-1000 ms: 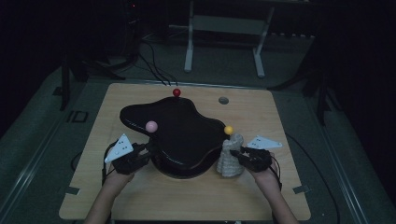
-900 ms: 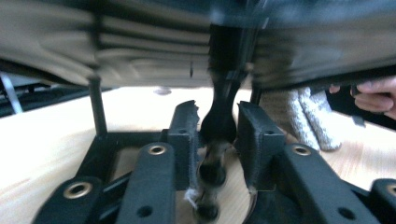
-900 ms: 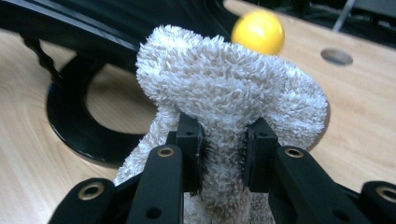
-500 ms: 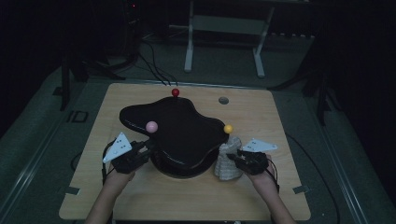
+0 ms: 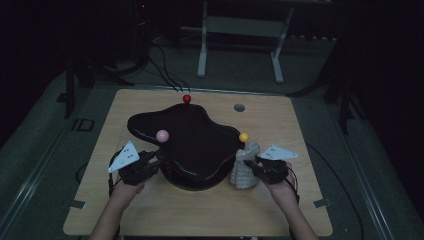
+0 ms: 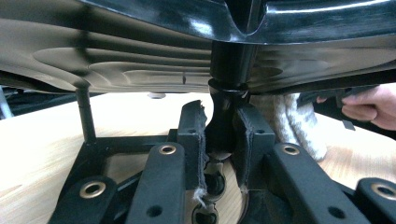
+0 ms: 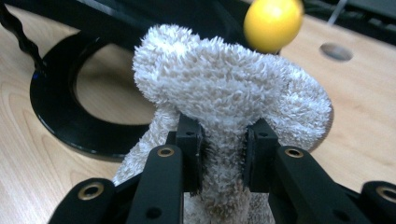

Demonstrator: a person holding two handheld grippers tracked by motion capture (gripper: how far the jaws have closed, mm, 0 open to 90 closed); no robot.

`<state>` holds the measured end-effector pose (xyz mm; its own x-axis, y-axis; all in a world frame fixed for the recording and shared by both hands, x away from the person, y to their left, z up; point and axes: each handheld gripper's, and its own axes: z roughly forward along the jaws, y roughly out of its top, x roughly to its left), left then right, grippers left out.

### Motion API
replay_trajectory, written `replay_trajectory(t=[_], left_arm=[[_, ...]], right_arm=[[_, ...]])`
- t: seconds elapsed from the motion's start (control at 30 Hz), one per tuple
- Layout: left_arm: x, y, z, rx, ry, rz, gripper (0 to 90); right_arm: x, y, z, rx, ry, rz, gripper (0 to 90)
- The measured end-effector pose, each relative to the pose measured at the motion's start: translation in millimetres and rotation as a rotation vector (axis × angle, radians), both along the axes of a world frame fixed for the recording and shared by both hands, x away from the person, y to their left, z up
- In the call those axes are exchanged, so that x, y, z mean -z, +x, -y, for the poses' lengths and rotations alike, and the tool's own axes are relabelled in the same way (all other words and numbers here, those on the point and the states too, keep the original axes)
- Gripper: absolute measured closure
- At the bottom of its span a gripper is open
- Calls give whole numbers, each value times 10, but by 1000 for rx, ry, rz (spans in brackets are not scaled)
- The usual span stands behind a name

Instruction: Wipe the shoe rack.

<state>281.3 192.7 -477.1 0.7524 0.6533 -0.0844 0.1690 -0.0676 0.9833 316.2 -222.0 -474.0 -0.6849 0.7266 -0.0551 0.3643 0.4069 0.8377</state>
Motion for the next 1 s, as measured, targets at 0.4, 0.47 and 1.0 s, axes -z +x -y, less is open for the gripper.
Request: replay_trajectory(t=[0.4,0.47,1.0], left_arm=[[-15,4,-4,8,26,5,743],[-15,-1,0,2,23,2,743],[-53,-29,35,-21,71,8,741]], right_arm=[[-33,-23,-22,-5,8,5,724],[-118,-47,-24,-5,27,32,723],[-228,-159,-109,-29,30,71,724]])
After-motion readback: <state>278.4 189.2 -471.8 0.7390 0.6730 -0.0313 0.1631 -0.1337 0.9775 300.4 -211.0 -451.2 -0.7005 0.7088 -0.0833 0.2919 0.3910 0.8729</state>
